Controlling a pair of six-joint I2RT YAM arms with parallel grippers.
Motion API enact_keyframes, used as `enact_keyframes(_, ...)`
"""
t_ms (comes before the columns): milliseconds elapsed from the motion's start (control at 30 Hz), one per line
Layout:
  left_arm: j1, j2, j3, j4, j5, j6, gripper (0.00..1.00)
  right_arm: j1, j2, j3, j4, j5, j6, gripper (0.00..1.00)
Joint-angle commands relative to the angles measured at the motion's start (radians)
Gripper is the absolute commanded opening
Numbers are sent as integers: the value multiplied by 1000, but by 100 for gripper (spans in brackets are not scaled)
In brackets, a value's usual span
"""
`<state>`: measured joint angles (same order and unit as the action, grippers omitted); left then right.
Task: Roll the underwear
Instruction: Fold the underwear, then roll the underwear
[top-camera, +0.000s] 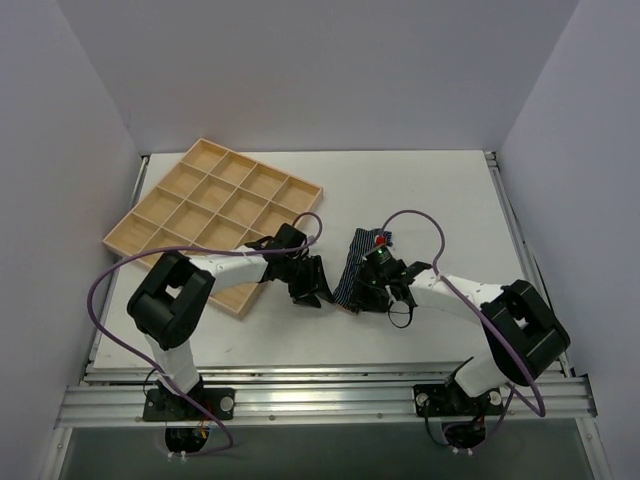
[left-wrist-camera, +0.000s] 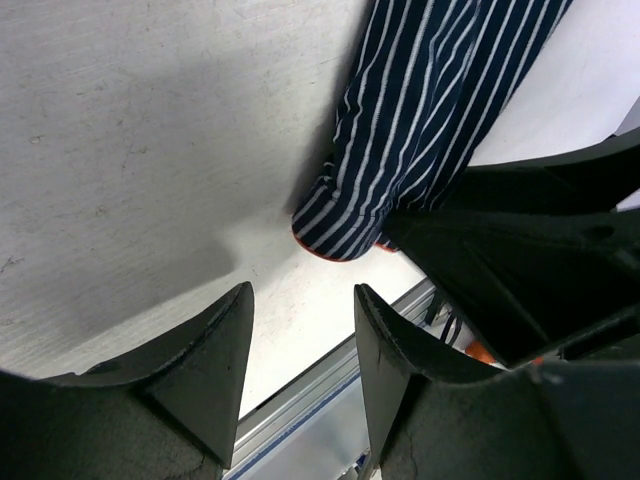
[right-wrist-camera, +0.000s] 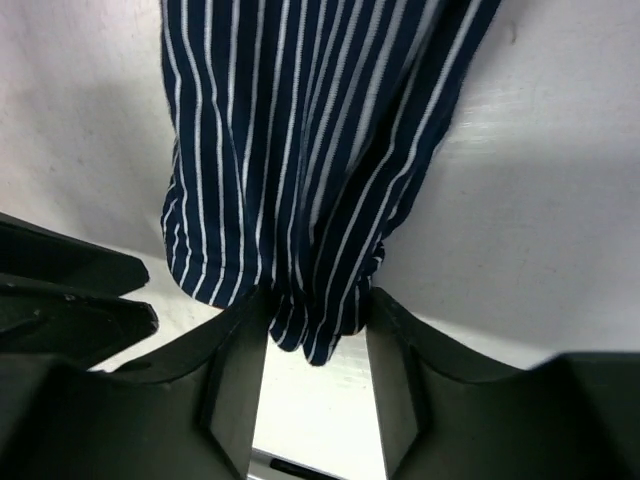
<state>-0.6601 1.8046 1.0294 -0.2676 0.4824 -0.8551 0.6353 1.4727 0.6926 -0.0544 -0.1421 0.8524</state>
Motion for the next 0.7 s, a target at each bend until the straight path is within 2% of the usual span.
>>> enact_keyframes(0,1,13,44,31,25,21,54,-25,9,16,14,0,-38,37)
enact_keyframes(67,5,15,49,30,28,27,54,-35,-2,2,31,-17,-53,29)
enact_keyframes(100,7,15,49,31,31,28,55,-48,-12,-13,45,-39,-58,21)
enact_keyframes(300,28,25,44,62,77,48,58,-94,-63,-71,110,-149,-90,2)
enact_keyframes(667,31,90,41,244,183,-4,62,-134,-120,-111,137,-284,-119,0)
